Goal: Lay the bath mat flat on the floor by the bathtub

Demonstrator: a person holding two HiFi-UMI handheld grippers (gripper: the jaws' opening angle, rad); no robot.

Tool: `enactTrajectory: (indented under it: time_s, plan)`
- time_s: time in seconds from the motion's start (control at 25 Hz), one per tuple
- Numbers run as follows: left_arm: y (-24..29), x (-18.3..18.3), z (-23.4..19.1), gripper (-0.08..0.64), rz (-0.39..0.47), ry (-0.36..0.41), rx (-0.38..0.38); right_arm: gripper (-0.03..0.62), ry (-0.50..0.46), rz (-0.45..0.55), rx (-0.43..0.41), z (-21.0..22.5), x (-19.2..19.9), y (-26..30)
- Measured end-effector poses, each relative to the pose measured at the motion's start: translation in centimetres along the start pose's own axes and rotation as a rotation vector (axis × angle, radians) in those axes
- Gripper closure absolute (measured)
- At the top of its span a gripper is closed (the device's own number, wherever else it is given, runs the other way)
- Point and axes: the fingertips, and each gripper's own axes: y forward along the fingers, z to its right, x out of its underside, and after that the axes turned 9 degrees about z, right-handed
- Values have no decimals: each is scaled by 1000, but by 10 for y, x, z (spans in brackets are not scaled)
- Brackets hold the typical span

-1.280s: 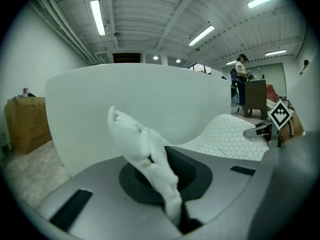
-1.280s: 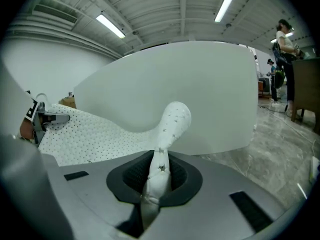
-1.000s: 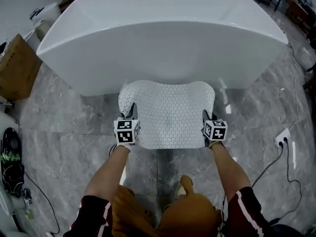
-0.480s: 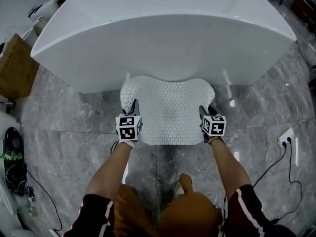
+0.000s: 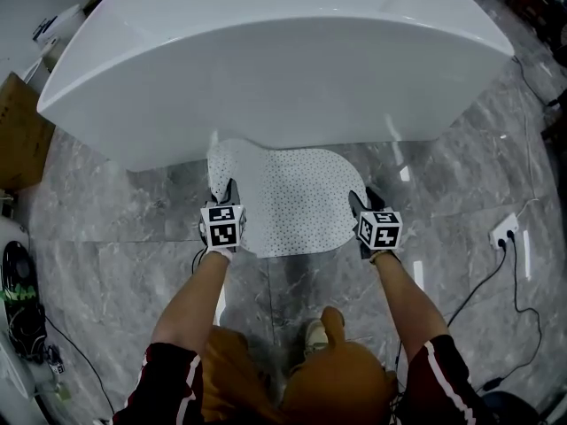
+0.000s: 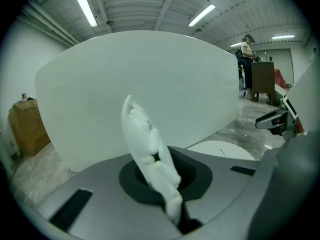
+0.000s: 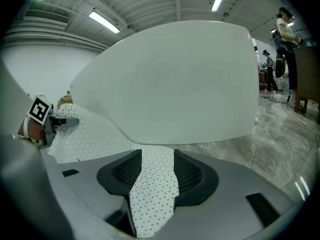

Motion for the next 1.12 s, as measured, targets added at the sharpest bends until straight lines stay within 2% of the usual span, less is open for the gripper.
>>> enactTrajectory:
  time_s: [0.36, 0.48, 0.6, 0.68, 0.72, 0.96, 1.12]
  plan:
    - [-12, -3, -15, 535, 12, -3, 2, 380, -45, 5, -41, -30, 3, -17]
    - [-15, 4, -13, 512, -9, -26, 18, 380, -84, 8, -65, -42, 0, -21]
    - [-19, 16, -16, 504, -36, -13, 18, 380, -127, 2, -82, -51, 1, -27]
    - [-20, 24, -23, 455, -49, -8, 7, 380, -144, 1, -85, -55, 2, -31]
    - [-20, 27, -28, 453, -50, -8, -5, 380, -148, 2, -86, -56, 2, -32]
    - [-29, 24, -59, 476, -46, -3, -76, 380, -144, 3, -88, -64, 1, -39]
    - [-41, 20, -73, 476, -27, -10, -88, 380, -153, 15, -92, -74, -7, -43]
